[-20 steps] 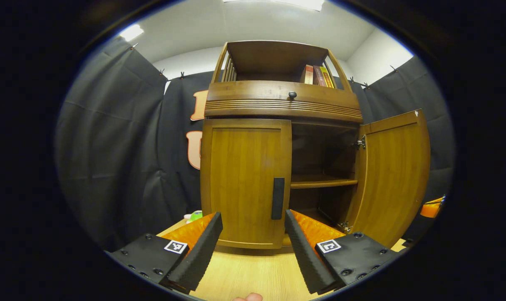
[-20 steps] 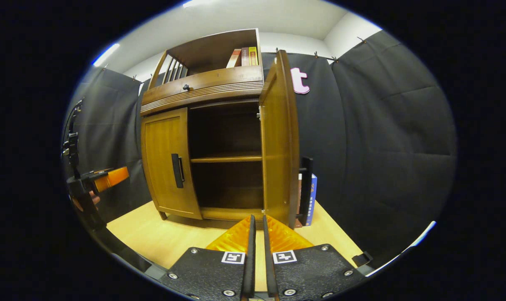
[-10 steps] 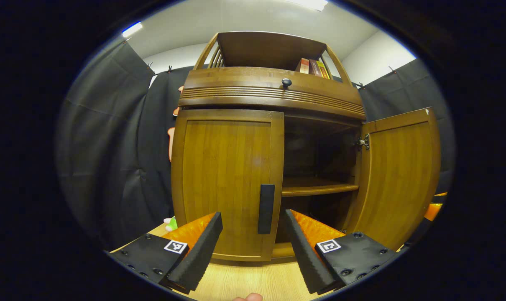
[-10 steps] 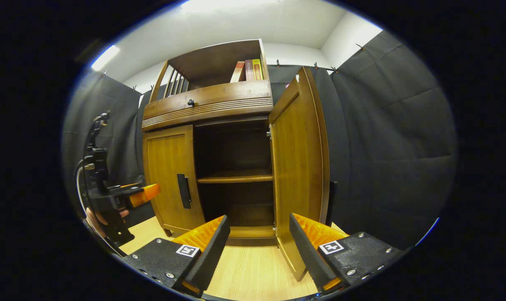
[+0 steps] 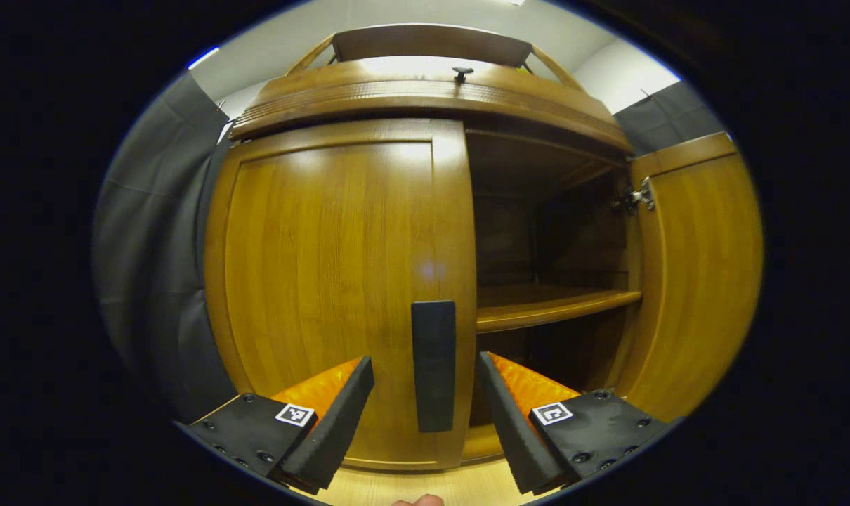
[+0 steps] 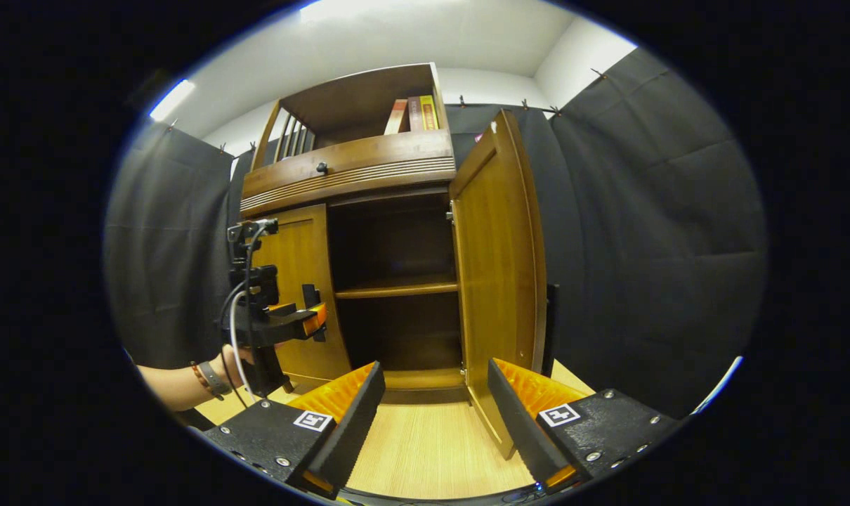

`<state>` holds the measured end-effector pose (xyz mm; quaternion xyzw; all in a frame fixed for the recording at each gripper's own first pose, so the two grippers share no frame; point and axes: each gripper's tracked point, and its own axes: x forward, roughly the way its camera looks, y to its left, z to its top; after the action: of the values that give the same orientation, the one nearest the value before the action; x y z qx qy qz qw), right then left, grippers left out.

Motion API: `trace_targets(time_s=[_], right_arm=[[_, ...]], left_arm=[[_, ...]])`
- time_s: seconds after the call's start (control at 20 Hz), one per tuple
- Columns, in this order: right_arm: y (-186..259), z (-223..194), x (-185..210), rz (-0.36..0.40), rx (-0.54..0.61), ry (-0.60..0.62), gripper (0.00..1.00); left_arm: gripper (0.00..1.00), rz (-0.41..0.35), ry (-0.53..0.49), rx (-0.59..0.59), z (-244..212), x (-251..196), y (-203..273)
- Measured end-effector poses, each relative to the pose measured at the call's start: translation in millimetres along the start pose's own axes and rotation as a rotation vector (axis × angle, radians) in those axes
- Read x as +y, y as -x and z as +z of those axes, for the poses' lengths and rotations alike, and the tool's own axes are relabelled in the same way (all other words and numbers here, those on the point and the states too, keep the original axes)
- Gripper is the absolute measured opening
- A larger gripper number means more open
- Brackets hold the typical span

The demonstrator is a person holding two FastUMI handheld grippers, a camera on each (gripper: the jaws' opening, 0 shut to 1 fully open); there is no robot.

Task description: Open the right door of the double-door shoe cabinet with the right hand, and open the left door with the left hand.

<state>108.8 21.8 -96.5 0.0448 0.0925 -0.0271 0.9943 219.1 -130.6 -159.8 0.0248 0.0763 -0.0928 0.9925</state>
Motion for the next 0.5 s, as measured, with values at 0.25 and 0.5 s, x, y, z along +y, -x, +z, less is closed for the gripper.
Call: trace_targets(time_s=[0.25,0.5], right_arm=[[3,-3,-12,-0.033,0.019,0.051,0.92],[1,-5,-12,-0.03,0.023,0.057,0.91]], left_arm=[[0.96,-0.024,0.003,-0.011,-1,1,-12],[0.8,-0.037,-0.017,-0.015,-2,-2,-12]])
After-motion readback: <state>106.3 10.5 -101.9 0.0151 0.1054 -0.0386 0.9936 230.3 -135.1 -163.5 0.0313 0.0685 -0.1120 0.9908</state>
